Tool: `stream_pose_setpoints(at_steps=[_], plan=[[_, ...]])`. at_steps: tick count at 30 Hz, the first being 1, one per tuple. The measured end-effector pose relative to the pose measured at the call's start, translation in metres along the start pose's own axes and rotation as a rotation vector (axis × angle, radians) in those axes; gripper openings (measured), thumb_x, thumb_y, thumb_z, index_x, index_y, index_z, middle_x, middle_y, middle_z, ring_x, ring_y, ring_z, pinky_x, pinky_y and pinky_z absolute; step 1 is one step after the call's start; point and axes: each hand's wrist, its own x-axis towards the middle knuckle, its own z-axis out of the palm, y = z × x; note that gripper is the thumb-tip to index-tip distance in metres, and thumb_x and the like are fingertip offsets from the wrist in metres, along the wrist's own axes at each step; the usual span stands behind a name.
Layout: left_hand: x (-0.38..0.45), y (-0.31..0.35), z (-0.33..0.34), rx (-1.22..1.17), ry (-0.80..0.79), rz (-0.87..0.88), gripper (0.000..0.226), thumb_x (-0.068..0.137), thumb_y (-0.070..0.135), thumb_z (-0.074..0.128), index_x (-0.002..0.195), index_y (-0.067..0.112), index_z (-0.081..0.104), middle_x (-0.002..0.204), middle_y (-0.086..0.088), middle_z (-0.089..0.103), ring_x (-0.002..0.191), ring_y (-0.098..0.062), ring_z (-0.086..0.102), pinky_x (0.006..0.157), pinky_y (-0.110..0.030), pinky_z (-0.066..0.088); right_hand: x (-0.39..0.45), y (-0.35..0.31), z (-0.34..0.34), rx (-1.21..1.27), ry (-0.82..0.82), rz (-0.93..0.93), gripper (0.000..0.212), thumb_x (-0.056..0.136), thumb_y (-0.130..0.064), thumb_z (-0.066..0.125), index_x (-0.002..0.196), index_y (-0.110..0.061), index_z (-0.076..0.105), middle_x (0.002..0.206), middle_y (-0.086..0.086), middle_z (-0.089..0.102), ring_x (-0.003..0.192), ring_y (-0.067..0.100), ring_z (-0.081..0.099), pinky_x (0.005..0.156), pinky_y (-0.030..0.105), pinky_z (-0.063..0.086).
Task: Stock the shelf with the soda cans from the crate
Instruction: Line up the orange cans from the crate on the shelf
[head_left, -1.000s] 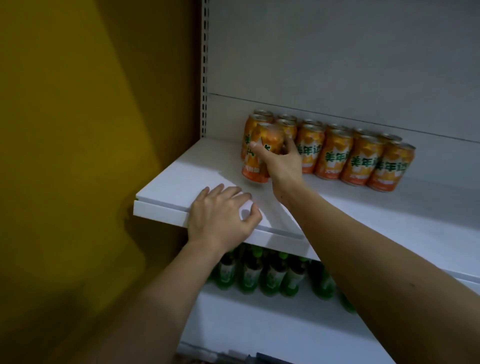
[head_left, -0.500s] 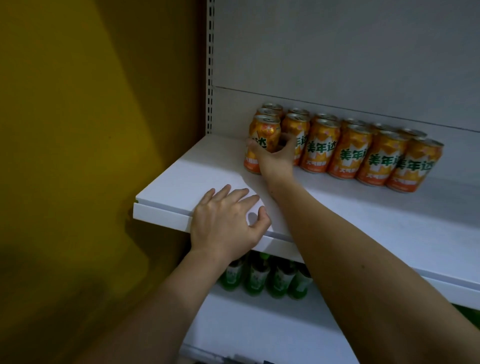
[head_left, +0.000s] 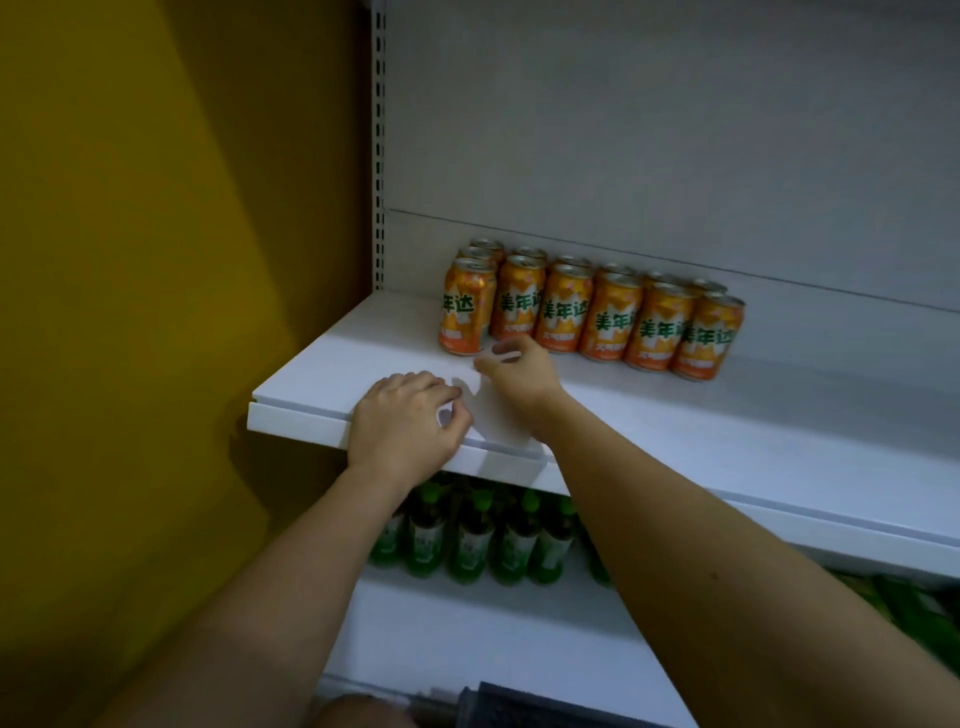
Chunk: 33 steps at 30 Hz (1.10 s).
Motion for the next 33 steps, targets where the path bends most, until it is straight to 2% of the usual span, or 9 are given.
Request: stream_pose_setpoints(at_steps=[5,11,14,17,24,26,27,28,33], plan=[[0.015,0.019,-0.027,0.017,-0.326,-0.146,0.043,0.094,0.045,0.044,0.124,0.023,0.066,0.126,-0.003,0.063,0.113,-0.025,0.055,0.088,-0.036,0.046,-0.056,-0.008,-0.05,-0.34,-0.081,-0.03,0.03,0.091,-0.035,0.067,0.112,-0.014,0.059,0.108,0.008,0.06,0.095,0.026,0.059,0.077,0.037,0.05],[-0.011,0.071,-0.057,-0.262,-0.392,-0.242,0.037,0.097,0.041,0.039,0.115,0.021,0.064,0.115,-0.004,0.062,0.102,-0.027,0.056,0.082,-0.034,0.045,-0.133,-0.005,-0.093,-0.749,-0.247,-0.089,0.036,0.095,-0.041,0.06,0.119,-0.014,0.057,0.106,0.003,0.055,0.095,0.022,0.053,0.077,0.032,0.043],[-0.04,0.091,-0.063,-0.417,-0.438,-0.257,0.034,0.097,0.041,0.035,0.086,0.019,0.058,0.108,-0.011,0.063,0.092,-0.028,0.054,0.081,-0.037,0.042,-0.168,0.009,-0.103,-0.746,-0.248,-0.057,0.038,0.096,-0.045,0.055,0.12,-0.016,0.058,0.105,0.001,0.055,0.098,0.022,0.056,0.079,0.034,0.045],[-0.078,0.107,-0.061,-0.518,-0.511,-0.316,0.046,0.1,0.043,0.033,0.098,0.009,0.064,0.116,-0.02,0.061,0.098,-0.032,0.056,0.087,-0.038,0.043,-0.202,0.034,-0.107,-0.706,-0.256,-0.015,0.034,0.097,-0.044,0.054,0.116,-0.016,0.059,0.108,0.004,0.063,0.096,0.022,0.059,0.081,0.036,0.049],[-0.19,0.141,-0.034,-0.631,-0.658,-0.397,0.041,0.103,0.043,0.03,0.085,0.018,0.057,0.103,-0.009,0.054,0.094,-0.026,0.051,0.088,-0.037,0.04,-0.28,0.115,-0.101,-0.594,-0.267,0.116,0.051,0.099,-0.045,0.049,0.134,-0.008,0.053,0.131,0.014,0.059,0.116,0.031,0.056,0.093,0.038,0.045],[-0.216,0.147,-0.026,-0.646,-0.701,-0.426,0.046,0.102,0.043,0.031,0.099,0.009,0.062,0.102,0.007,0.038,0.099,-0.031,0.053,0.095,-0.04,0.041,-0.301,0.139,-0.099,-0.579,-0.269,0.171,0.051,0.098,-0.047,0.05,0.13,-0.008,0.056,0.127,0.014,0.061,0.111,0.03,0.057,0.088,0.036,0.046],[-0.228,0.149,-0.022,-0.636,-0.71,-0.444,0.049,0.102,0.043,0.032,0.106,0.004,0.062,0.139,-0.019,0.029,0.102,-0.034,0.054,0.095,-0.041,0.041,-0.31,0.151,-0.098,-0.569,-0.272,0.196,0.05,0.098,-0.047,0.051,0.128,-0.008,0.057,0.125,0.014,0.062,0.109,0.03,0.058,0.085,0.035,0.045],[-0.238,0.15,-0.018,-0.63,-0.719,-0.458,0.048,0.101,0.043,0.033,0.107,0.005,0.063,0.108,-0.022,0.057,0.102,-0.033,0.055,0.093,-0.04,0.041,-0.318,0.163,-0.098,-0.56,-0.273,0.218,0.049,0.098,-0.047,0.052,0.127,-0.008,0.057,0.124,0.014,0.063,0.108,0.03,0.058,0.085,0.035,0.044],[-0.287,0.153,0.005,-0.619,-0.772,-0.498,0.046,0.1,0.043,0.036,0.11,0.007,0.063,0.123,-0.016,0.06,0.105,-0.029,0.054,0.09,-0.036,0.041,-0.348,0.209,-0.092,-0.497,-0.279,0.294,0.049,0.096,-0.045,0.054,0.128,-0.007,0.057,0.123,0.014,0.063,0.105,0.028,0.06,0.09,0.038,0.05]])
